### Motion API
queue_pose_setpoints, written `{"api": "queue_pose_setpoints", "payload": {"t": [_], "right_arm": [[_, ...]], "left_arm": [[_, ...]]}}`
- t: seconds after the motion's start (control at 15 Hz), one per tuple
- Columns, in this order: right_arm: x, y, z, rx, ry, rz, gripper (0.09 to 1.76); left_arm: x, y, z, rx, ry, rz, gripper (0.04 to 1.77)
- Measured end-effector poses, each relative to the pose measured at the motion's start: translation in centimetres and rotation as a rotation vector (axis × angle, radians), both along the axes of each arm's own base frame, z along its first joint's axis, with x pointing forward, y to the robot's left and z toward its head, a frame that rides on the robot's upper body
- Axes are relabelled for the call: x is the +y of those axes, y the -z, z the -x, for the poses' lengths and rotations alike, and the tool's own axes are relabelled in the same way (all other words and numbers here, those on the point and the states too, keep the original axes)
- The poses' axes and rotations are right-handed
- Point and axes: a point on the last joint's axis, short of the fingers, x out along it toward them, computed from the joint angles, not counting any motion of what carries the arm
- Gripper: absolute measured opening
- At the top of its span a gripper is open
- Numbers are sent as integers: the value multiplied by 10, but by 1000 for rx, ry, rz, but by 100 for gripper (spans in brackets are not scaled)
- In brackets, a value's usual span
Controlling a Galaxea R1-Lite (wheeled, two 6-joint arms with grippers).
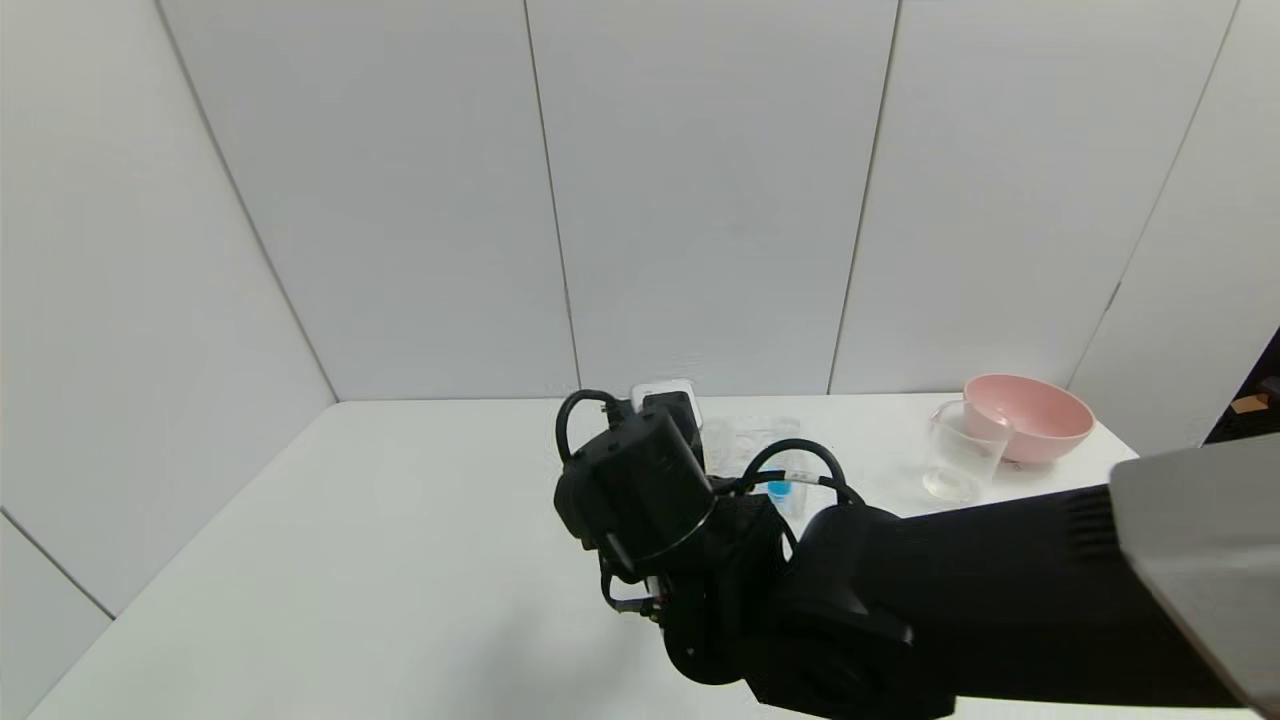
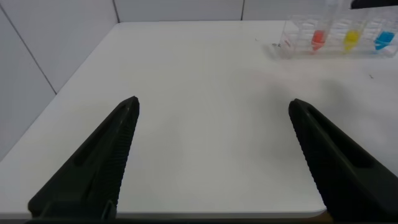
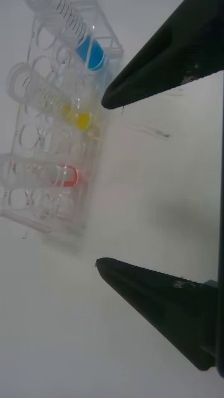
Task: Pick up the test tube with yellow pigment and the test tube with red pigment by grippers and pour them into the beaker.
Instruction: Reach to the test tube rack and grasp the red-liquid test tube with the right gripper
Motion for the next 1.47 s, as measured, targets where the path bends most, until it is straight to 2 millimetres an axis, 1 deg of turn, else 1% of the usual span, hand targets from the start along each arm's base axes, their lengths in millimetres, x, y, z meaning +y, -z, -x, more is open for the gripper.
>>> {"api": "queue_pose_setpoints", "payload": {"t": [0.33, 0.6, 0.8, 1.13, 1.33, 1.47], "right_arm": [[26, 12, -18, 10, 9, 24, 171], [33, 21, -38, 25, 48, 62, 171], [37, 19, -54, 13, 82, 56, 171], [31, 39, -87, -16, 146, 37, 171], [28, 43, -103, -71, 161, -2, 171], [26, 47, -109, -77, 163, -7, 171]], "left_arm": [[0, 0, 0, 0, 0, 0, 172], [0, 0, 0, 0, 0, 0, 172], [0, 0, 0, 0, 0, 0, 172], [0, 0, 0, 0, 0, 0, 172], [0, 0, 0, 0, 0, 0, 172], [0, 0, 0, 0, 0, 0, 172]]}}
